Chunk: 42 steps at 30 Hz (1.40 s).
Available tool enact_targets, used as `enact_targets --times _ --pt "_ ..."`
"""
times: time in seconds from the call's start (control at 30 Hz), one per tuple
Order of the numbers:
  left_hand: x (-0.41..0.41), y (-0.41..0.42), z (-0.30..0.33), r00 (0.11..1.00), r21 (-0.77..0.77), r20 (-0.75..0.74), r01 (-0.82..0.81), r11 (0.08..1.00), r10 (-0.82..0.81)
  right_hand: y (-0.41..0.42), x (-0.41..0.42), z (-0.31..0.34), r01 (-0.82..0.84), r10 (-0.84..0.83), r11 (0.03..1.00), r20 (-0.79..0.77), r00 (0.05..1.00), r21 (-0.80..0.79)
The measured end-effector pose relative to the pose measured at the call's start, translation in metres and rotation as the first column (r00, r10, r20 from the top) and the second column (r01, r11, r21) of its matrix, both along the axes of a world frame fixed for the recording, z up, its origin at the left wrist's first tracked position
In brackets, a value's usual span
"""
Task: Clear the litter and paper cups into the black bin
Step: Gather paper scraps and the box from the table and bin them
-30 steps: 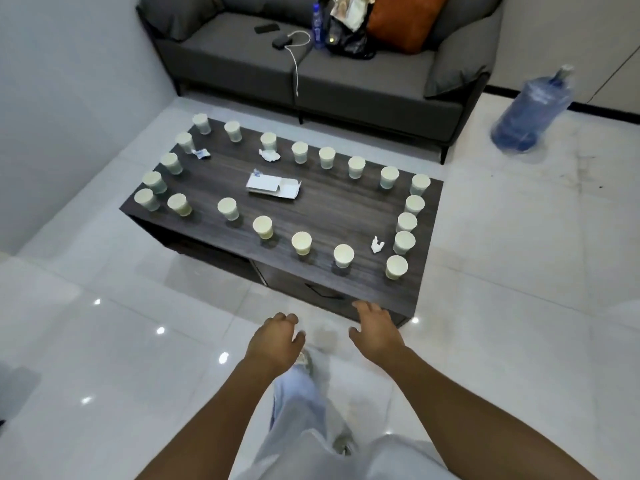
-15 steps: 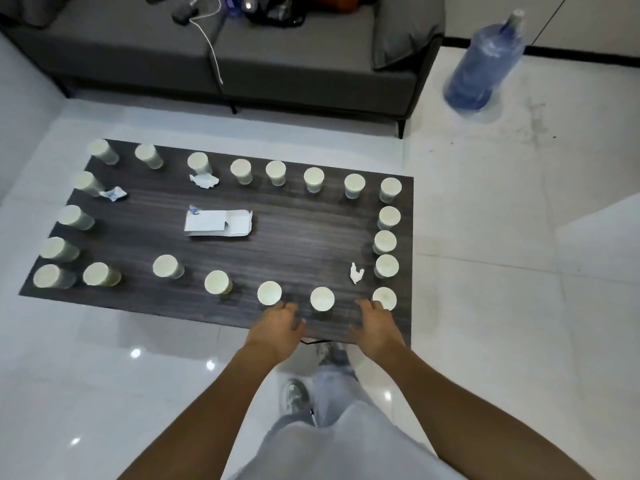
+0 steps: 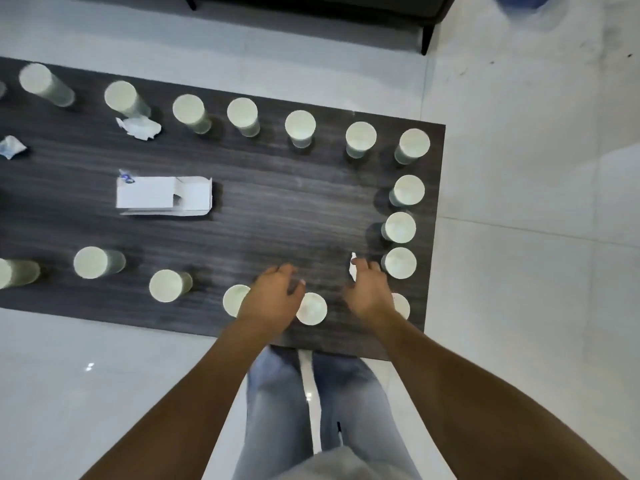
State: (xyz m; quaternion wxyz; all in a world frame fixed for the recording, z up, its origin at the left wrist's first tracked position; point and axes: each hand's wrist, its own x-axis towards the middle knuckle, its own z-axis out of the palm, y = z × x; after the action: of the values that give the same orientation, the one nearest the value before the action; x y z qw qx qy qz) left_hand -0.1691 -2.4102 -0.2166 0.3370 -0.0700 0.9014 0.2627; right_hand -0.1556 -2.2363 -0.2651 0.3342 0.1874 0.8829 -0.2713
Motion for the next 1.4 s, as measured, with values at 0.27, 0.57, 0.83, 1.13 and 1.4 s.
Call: enact_targets --times 0.27,0.57,0.83,1.13,1.4 --pt "-0.016 -0.005 -0.095 0.999 0.035 0.017 0.039 0.999 -0.039 -0.003 -0.004 -0.103 0.117 -0.119 0.987 0.012 0.993 0.108" --pt "-0.003 -0.010 -0.131 0.995 0.037 0.065 0.079 0.996 -0.082 -0.005 0.007 -0.131 0.124 -0.119 0.992 -0.114 0.986 0.032" --pt "-0.021 -0.004 -0.104 0.999 0.081 -0.015 0.030 0.996 -0.028 -0.032 -0.006 -0.088 -0.044 -0.009 0.982 -0.278 0.960 -0.184" --pt "-0.029 -0.019 -0.073 0.996 0.178 -0.037 -0.071 0.982 0.078 -0.061 -0.019 -0.038 -0.195 0.105 0.946 -0.326 0.940 -0.258" --pt "-0.012 -0.032 -0.080 0.970 0.207 -0.078 -0.211 0.955 0.232 -0.080 -0.015 -0.038 -0.333 0.238 0.911 -0.352 0.905 -0.243"
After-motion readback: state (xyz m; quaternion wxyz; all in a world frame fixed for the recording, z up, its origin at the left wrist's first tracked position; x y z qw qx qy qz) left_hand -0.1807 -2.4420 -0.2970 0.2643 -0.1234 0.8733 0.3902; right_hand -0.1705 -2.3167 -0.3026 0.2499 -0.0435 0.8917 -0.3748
